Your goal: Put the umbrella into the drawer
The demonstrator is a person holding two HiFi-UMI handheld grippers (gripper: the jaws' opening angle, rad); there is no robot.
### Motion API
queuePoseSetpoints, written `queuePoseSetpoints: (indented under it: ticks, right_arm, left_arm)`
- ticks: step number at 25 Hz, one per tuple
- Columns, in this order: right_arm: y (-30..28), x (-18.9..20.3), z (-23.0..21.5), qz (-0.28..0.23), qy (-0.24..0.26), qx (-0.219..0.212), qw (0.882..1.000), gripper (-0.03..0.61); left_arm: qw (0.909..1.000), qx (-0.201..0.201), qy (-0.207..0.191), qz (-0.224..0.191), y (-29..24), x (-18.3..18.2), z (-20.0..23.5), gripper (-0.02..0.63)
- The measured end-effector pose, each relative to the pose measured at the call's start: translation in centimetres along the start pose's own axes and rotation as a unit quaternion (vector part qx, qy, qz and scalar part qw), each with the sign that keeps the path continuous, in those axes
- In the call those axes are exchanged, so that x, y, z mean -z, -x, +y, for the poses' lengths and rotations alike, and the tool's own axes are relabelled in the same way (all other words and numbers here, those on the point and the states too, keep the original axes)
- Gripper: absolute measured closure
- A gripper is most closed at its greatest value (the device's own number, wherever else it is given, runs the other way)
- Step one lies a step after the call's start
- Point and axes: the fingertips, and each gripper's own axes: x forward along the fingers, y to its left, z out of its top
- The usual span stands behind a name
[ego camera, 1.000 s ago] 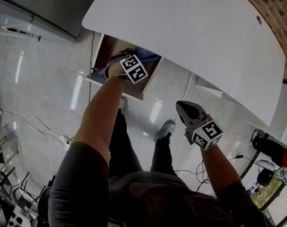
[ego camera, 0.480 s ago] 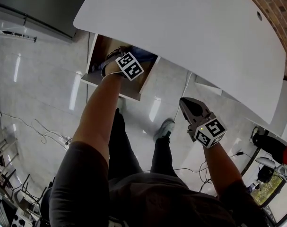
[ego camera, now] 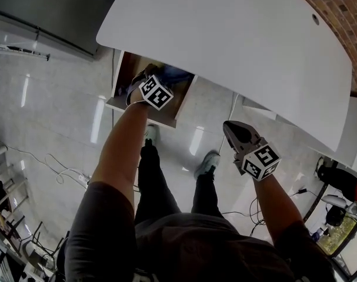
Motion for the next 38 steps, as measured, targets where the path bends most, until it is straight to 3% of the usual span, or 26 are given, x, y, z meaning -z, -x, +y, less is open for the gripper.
queuePoseSetpoints:
  ticks: [8, 14, 20, 29, 38]
  right_arm:
    - [2.0, -3.1, 0.4, -0.011, 0.003, 0.011, 1.0, 0.586]
    - [6.0, -6.5, 1.1, -0.023, 0.018, 0.015, 0.999, 0.586]
    - [10.3, -10.5, 0.3, -0.053, 0.025, 0.029, 0.998, 0.586]
    - [18.8, -14.6, -0.4, -0.088, 0.018, 0.05, 0.995, 0.586]
    - [27.2, -18.9, -2.4, -0.135, 0.026, 0.101, 0.985, 0.586]
  left_arm:
    - [0.9997, 0.019, 0.017, 0.001, 5.7, 0.2, -0.4, 0.267]
    - [0.9981, 0.034, 0.046, -0.023, 12.6, -0.9, -1.8, 0.267]
    - [0.9951, 0.049, 0.039, -0.077, 19.8, -5.8, -3.1, 0.267]
    - [0.9812, 0.072, 0.041, -0.174, 30.5, -16.1, -8.1, 0.268]
    - [0.9543, 0.105, 0.037, -0.277, 39.2, -25.3, -13.0, 0.273]
